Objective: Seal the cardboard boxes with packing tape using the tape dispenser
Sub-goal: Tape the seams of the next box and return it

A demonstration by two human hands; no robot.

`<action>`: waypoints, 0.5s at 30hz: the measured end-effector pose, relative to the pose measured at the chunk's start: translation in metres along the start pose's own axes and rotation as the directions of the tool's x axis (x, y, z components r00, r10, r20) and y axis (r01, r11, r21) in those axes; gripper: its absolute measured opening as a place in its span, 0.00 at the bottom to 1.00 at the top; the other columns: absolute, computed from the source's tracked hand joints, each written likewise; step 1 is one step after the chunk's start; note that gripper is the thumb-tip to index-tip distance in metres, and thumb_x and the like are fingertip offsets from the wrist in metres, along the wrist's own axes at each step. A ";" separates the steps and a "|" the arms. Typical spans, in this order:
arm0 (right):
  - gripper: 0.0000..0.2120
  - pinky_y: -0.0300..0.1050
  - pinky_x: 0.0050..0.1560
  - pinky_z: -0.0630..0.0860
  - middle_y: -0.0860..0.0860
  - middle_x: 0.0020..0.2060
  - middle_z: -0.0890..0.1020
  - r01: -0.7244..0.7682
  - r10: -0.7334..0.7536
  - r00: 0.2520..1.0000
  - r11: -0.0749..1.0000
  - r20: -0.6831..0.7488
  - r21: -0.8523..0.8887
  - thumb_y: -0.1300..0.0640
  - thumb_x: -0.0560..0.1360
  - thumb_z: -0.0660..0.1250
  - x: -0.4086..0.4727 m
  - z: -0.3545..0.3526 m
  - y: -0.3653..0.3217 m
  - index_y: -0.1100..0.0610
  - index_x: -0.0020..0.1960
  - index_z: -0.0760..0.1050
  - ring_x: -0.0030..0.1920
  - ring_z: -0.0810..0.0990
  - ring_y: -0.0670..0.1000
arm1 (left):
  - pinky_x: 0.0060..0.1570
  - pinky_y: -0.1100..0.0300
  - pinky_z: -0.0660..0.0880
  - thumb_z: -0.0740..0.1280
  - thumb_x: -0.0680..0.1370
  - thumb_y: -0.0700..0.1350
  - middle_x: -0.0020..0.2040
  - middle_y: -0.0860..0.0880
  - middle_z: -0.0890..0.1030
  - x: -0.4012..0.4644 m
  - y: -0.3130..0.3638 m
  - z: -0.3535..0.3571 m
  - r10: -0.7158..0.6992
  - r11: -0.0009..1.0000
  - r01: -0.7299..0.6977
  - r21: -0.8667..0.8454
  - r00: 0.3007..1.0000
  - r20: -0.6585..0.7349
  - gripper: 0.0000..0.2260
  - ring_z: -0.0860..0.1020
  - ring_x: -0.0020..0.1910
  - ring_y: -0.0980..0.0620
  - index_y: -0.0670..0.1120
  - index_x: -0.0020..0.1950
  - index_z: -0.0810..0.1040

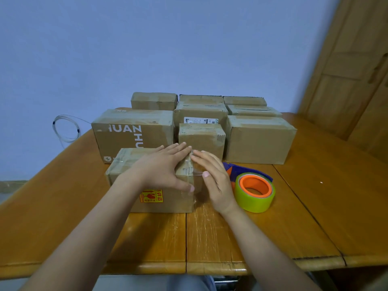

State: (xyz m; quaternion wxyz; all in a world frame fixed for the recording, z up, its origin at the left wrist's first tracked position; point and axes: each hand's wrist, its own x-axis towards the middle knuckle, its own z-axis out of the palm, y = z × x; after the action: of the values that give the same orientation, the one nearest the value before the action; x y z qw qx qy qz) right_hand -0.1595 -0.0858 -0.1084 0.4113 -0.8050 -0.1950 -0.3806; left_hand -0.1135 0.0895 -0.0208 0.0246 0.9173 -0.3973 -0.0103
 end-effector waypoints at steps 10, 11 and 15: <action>0.22 0.49 0.71 0.63 0.50 0.65 0.76 -0.020 0.020 1.000 1.000 -0.010 0.008 0.47 0.82 0.49 -0.007 -0.001 0.000 0.56 0.67 0.72 0.71 0.68 0.49 | 0.73 0.56 0.41 0.50 0.54 0.80 0.79 0.55 0.45 -0.002 0.001 -0.003 0.001 0.994 -0.001 -0.109 1.000 0.003 0.58 0.45 0.77 0.56 0.55 0.79 0.45; 0.21 0.49 0.71 0.63 0.50 0.65 0.76 -0.030 0.030 1.000 0.999 -0.004 0.014 0.49 0.81 0.50 -0.008 -0.001 0.000 0.56 0.67 0.72 0.71 0.67 0.49 | 0.73 0.56 0.41 0.50 0.54 0.79 0.79 0.55 0.45 -0.002 0.002 -0.003 0.001 0.995 -0.001 -0.104 1.000 0.001 0.57 0.45 0.77 0.56 0.55 0.79 0.45; 0.21 0.45 0.71 0.61 0.49 0.66 0.75 -0.080 0.078 0.997 0.996 0.024 0.051 0.52 0.80 0.50 -0.009 -0.001 -0.003 0.56 0.68 0.70 0.71 0.66 0.48 | 0.73 0.56 0.42 0.51 0.54 0.79 0.79 0.55 0.46 -0.002 0.002 -0.003 -0.004 0.994 0.003 -0.110 1.000 0.000 0.57 0.46 0.77 0.55 0.55 0.79 0.45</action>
State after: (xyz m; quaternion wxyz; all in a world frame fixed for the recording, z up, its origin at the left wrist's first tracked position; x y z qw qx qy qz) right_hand -0.1673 -0.0848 -0.1140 0.4447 -0.8052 -0.1774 -0.3499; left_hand -0.1163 0.0902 -0.0175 0.0750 0.9153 -0.3945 -0.0318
